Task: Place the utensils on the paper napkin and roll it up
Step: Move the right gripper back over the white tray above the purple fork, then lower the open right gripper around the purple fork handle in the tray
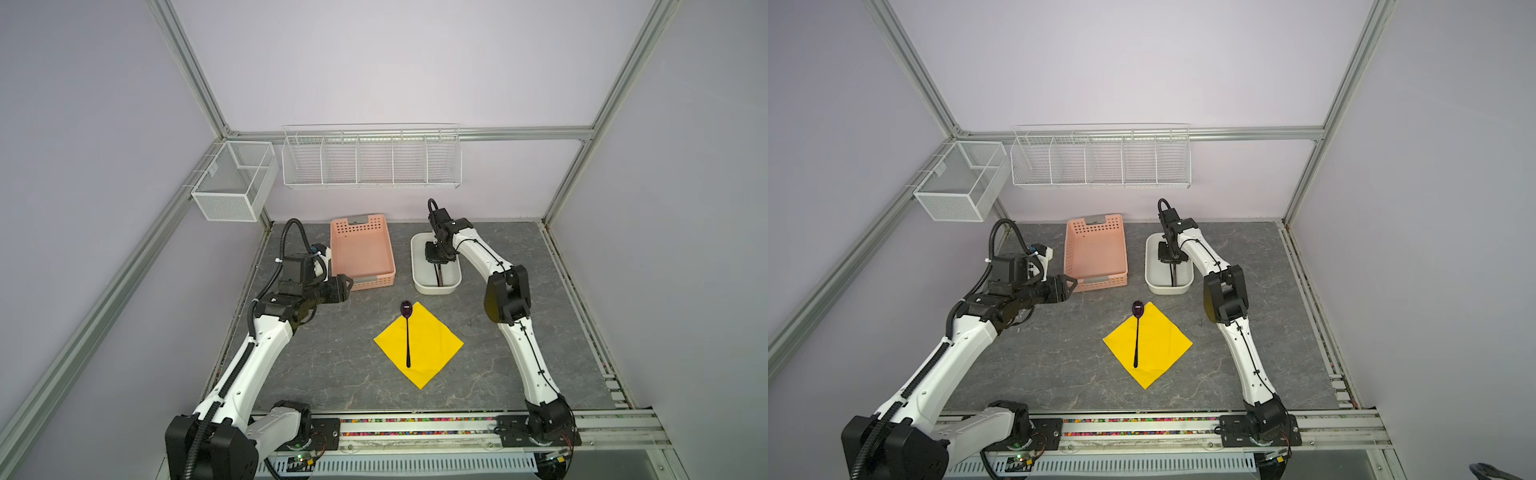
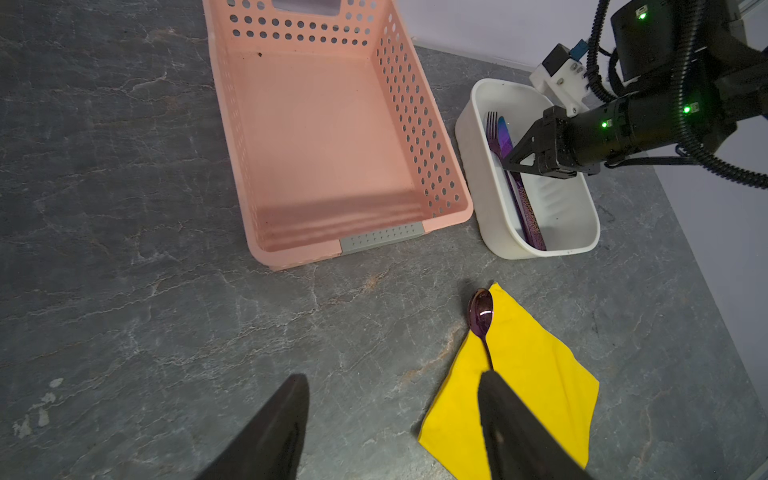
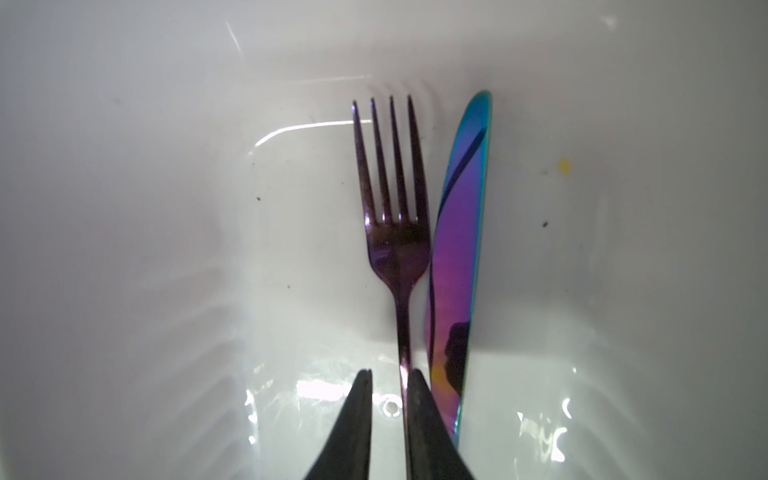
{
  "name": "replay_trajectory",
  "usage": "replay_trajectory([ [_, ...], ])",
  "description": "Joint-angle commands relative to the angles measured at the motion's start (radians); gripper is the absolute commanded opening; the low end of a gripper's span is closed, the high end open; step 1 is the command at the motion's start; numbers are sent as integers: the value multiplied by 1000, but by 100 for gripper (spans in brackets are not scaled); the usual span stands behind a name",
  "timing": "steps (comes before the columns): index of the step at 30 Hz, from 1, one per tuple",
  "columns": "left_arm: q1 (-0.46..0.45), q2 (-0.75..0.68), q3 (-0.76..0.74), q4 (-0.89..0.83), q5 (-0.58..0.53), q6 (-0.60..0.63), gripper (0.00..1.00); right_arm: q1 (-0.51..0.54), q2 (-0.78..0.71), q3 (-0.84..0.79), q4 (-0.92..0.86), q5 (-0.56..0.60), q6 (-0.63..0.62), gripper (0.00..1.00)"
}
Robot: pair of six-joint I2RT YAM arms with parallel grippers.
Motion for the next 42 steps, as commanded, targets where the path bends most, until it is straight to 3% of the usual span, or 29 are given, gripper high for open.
replay_trajectory([
  [1, 5, 7, -7, 11, 15, 11, 65, -10, 35, 25, -16, 7, -18, 18],
  [42, 37, 15, -5, 16, 41, 4, 66, 4, 52, 37, -23, 25, 21, 8],
])
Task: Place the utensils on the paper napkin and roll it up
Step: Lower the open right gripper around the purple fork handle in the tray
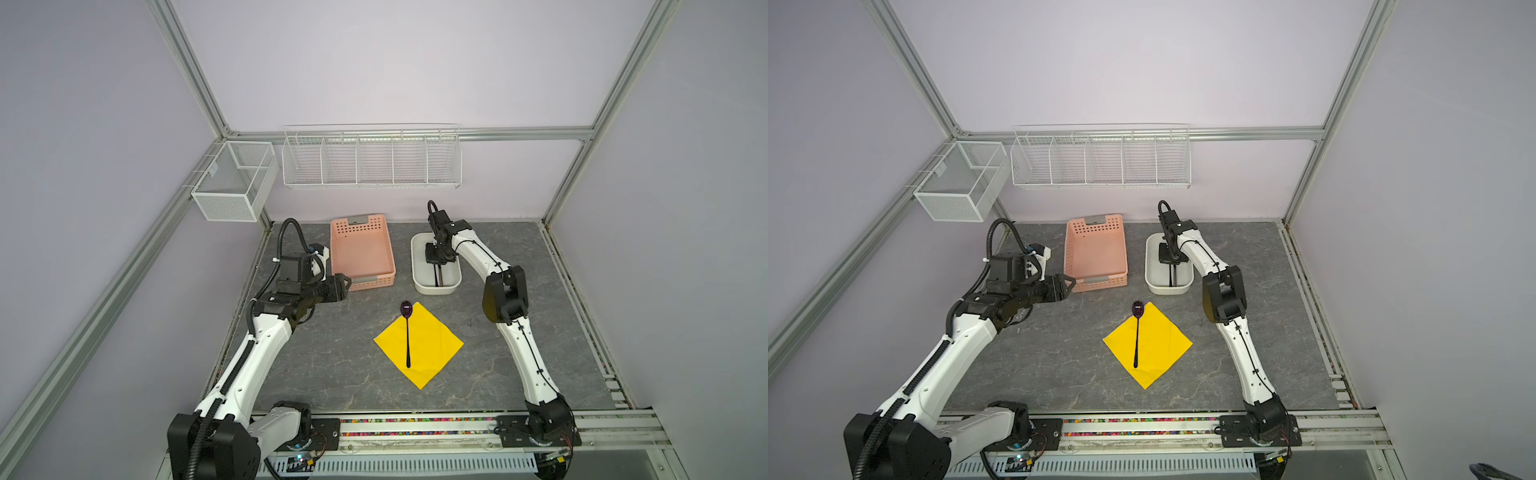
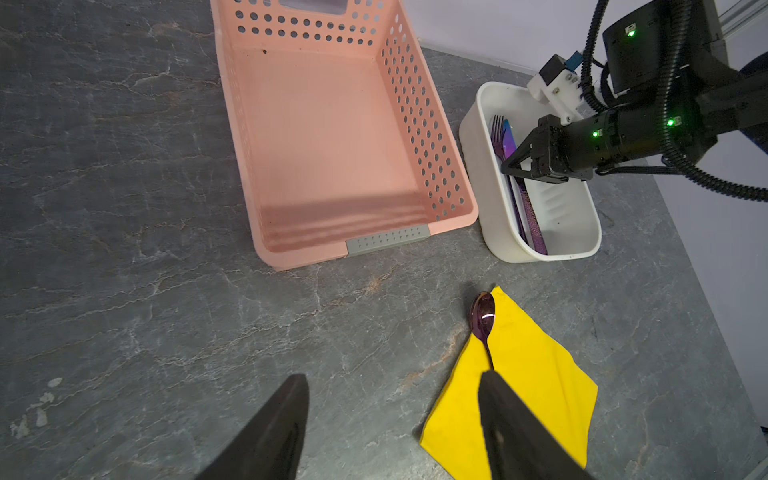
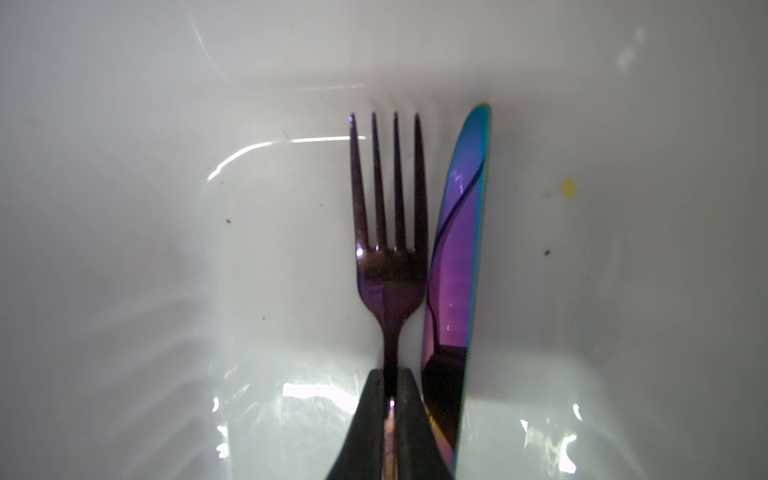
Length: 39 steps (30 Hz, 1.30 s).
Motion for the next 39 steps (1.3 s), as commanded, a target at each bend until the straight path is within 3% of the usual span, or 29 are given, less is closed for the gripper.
replay_trajectory([
  [1, 7, 2, -5, 14, 16, 4, 66, 6, 5, 9, -29, 9, 22, 8],
  [39, 20, -55, -16, 14, 47, -11, 66, 54, -210, -35, -83, 71, 24, 7],
])
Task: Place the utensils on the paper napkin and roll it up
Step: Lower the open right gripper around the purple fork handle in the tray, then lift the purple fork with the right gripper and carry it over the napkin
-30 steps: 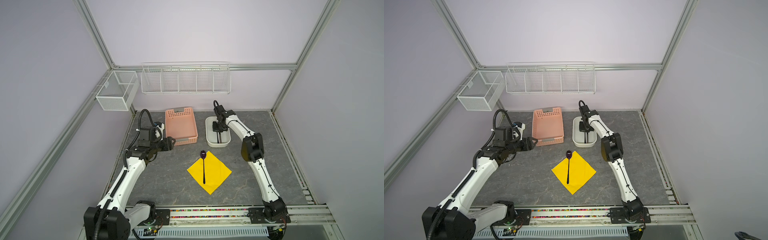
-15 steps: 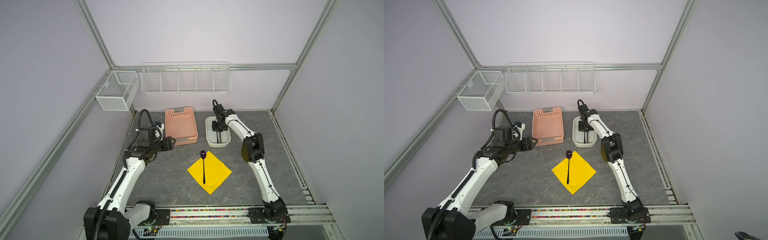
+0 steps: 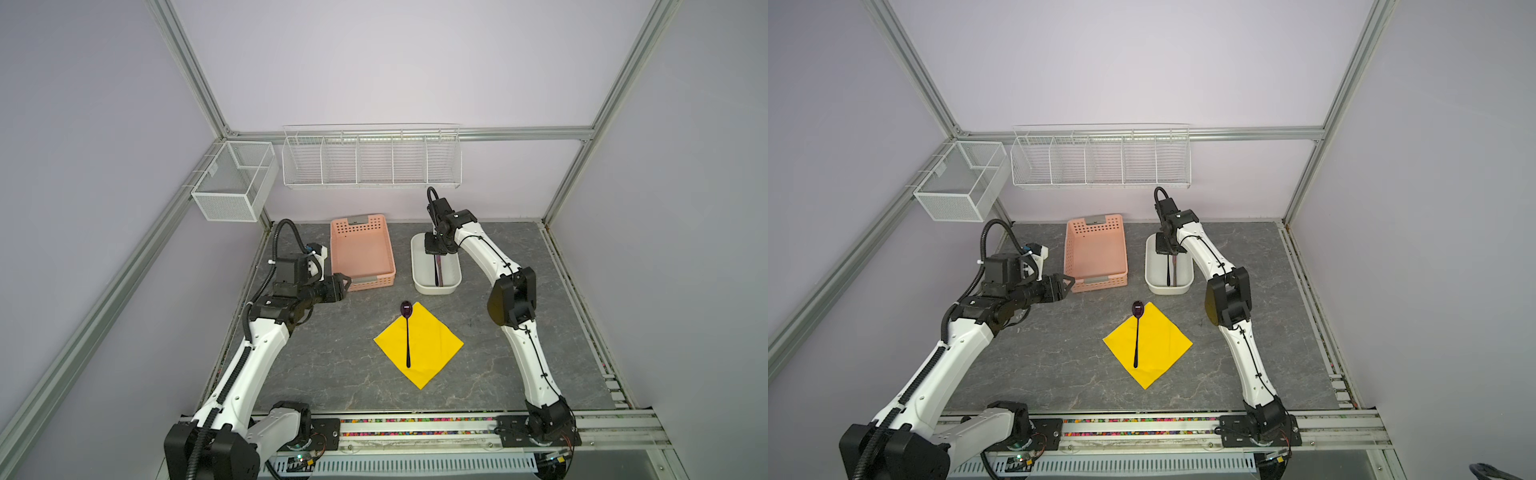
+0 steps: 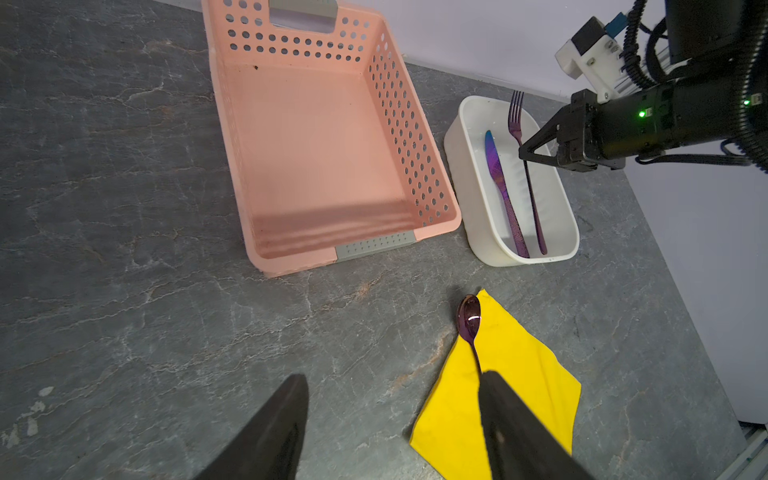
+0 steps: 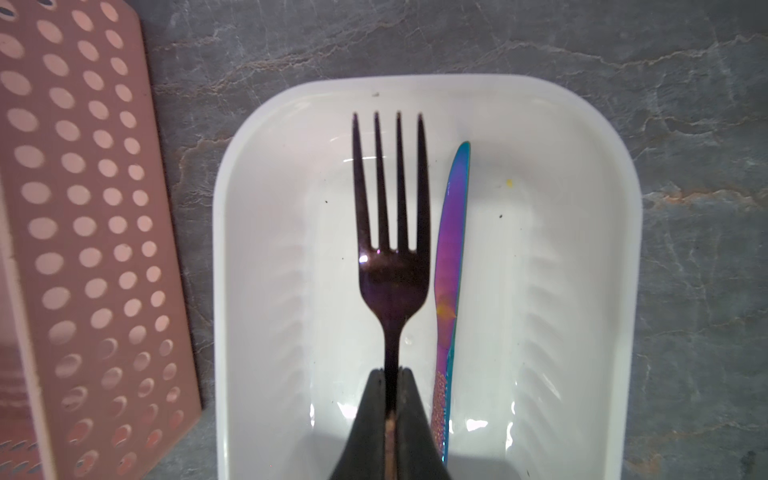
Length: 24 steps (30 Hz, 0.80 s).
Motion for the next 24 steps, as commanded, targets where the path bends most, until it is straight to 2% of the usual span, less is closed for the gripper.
replay_trajectory([
  [1, 8, -20, -10, 7, 14, -7, 66, 16, -61, -26, -34, 12, 11, 7],
  [9, 8, -34, -17, 3, 22, -13, 66, 48, -170, -181, -3, 9, 43, 7],
  [24, 8, -70, -42, 19, 57, -45, 66, 140, -544, -751, 181, 20, 181, 7],
])
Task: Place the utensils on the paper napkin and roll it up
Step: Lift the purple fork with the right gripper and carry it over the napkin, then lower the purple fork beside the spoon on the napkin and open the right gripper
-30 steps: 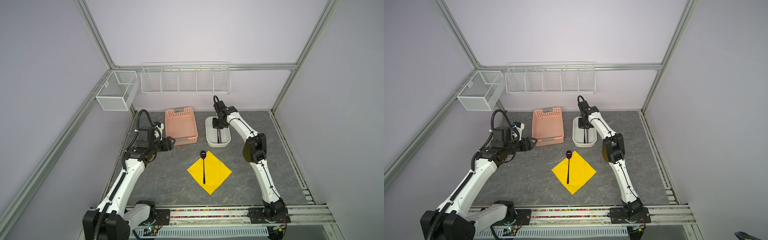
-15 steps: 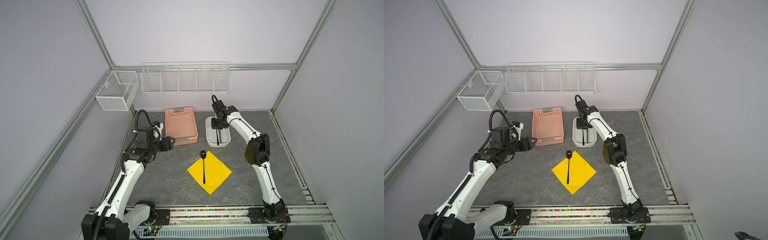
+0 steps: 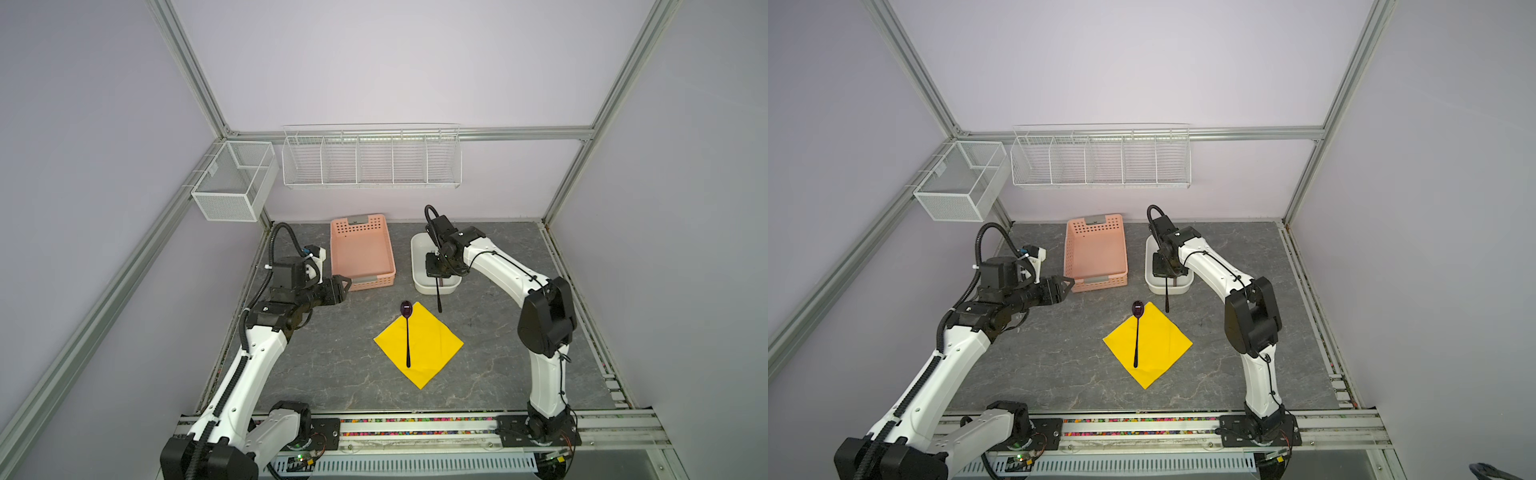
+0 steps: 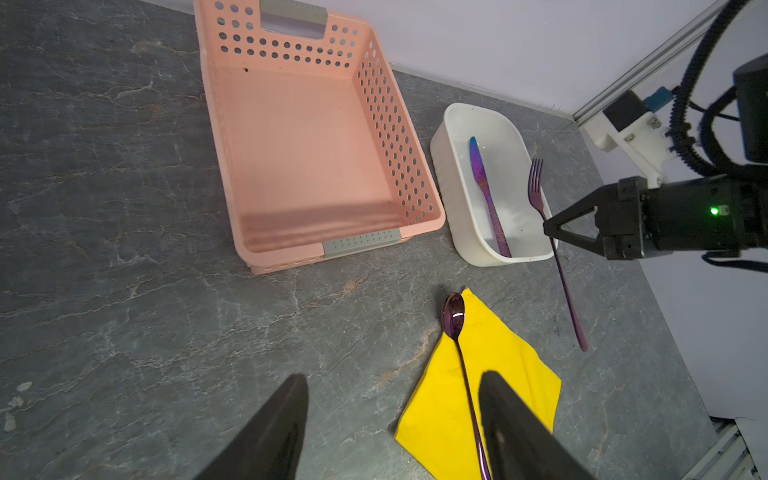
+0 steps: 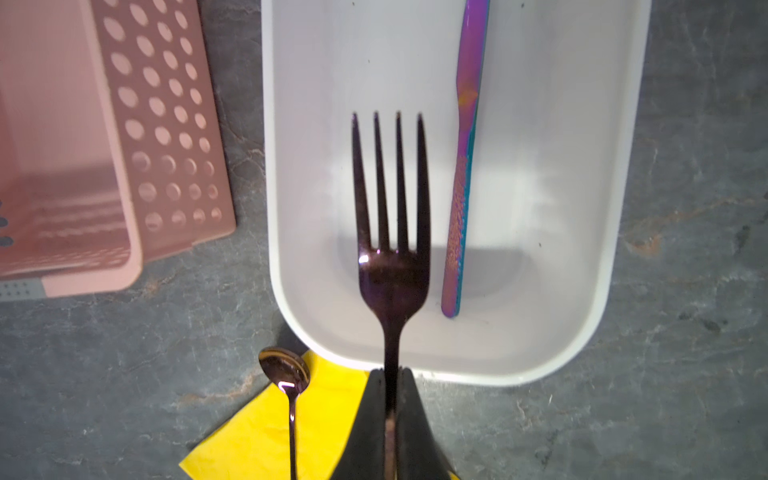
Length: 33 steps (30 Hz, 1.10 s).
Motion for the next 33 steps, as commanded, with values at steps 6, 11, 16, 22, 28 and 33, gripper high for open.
replay_trajectory([
  [6, 7, -23, -15, 12, 35, -15, 66, 89, -163, -246, 101, 37, 122, 7],
  [11, 7, -41, -19, 11, 24, -13, 66, 153, -183, -327, 133, 42, 174, 7],
  [16, 7, -52, -18, 7, 14, -11, 66, 198, -174, -378, 174, 30, 221, 7],
  [22, 7, -61, -17, 4, 5, -9, 66, 229, -142, -416, 243, 12, 265, 7],
  [28, 7, -61, -18, 3, 1, -7, 66, 242, -102, -421, 274, 10, 283, 7],
  [33, 7, -61, -18, 4, 1, -10, 66, 242, -86, -438, 292, 12, 303, 7],
])
